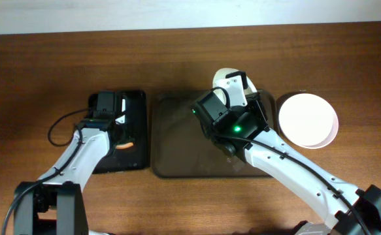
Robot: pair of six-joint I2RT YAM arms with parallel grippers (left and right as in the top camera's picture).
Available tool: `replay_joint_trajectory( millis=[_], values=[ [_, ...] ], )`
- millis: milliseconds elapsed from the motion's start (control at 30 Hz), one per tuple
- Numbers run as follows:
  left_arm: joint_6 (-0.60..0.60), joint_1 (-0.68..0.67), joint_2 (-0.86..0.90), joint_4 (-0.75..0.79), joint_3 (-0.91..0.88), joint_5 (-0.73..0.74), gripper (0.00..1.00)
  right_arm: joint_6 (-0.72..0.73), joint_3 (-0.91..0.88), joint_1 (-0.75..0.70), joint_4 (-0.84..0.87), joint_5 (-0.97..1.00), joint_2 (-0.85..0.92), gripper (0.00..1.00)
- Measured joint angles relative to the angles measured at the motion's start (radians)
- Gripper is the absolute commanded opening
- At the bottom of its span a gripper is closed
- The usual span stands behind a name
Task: Clean dirty plates on tray and stack at the side
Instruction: 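Carry the cream plate with the right gripper onto the plate stack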
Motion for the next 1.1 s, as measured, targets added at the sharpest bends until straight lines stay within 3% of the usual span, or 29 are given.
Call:
replay_joint_trajectory(
  millis=[133,167,200,233,267,400,467,700,833,967,1033,1067,1100],
  values=[
    [0.046,0.0,0.0,0.089,-0.022,0.0,0.01,0.001,0.0,0.0,0.001,-0.026,0.0,0.04],
    [0.053,0.0,0.0,0.107,-0.022,0.0,0.12,0.001,0.0,0.0,0.001,-0.044,0.0,0.04],
    [0.061,0.0,0.0,0.114,-0.022,0.0,0.3,0.001,0.0,0.0,0.001,-0.051,0.0,0.04],
    [0.066,0.0,0.0,0.115,-0.022,0.0,0.59,0.001,0.0,0.0,0.001,-0.056,0.0,0.04],
    [0.068,0.0,0.0,0.115,-0.022,-0.002,0.64,0.001,0.0,0.0,0.001,-0.058,0.0,0.04],
    [0.071,0.0,0.0,0.109,-0.022,0.004,0.66,0.059,0.0,-0.014,0.001,-0.091,0.0,0.04],
    [0.071,0.0,-0.009,0.05,-0.017,0.05,0.77,0.129,0.002,-0.136,-0.008,-0.282,-0.002,0.04],
    [0.071,0.0,-0.14,-0.047,-0.01,0.064,0.79,0.216,0.004,-0.758,-0.09,-0.885,-0.003,0.04],
    [0.071,0.0,-0.14,-0.051,-0.01,0.065,0.82,0.219,0.004,-1.023,-0.148,-0.991,-0.003,0.04],
    [0.071,0.0,-0.14,-0.051,-0.01,0.065,0.82,0.222,0.004,-1.126,-0.162,-1.01,0.01,0.06],
    [0.071,0.0,-0.14,-0.051,-0.01,0.065,0.82,0.227,0.004,-1.147,-0.163,-1.019,0.05,0.59],
    [0.071,0.0,-0.14,-0.051,-0.01,0.065,0.82,0.223,0.004,-1.147,-0.163,-1.02,0.056,0.64],
    [0.071,0.0,-0.14,-0.052,-0.01,0.065,0.92,0.229,0.004,-1.147,-0.163,-1.023,0.059,0.68]
  ],
)
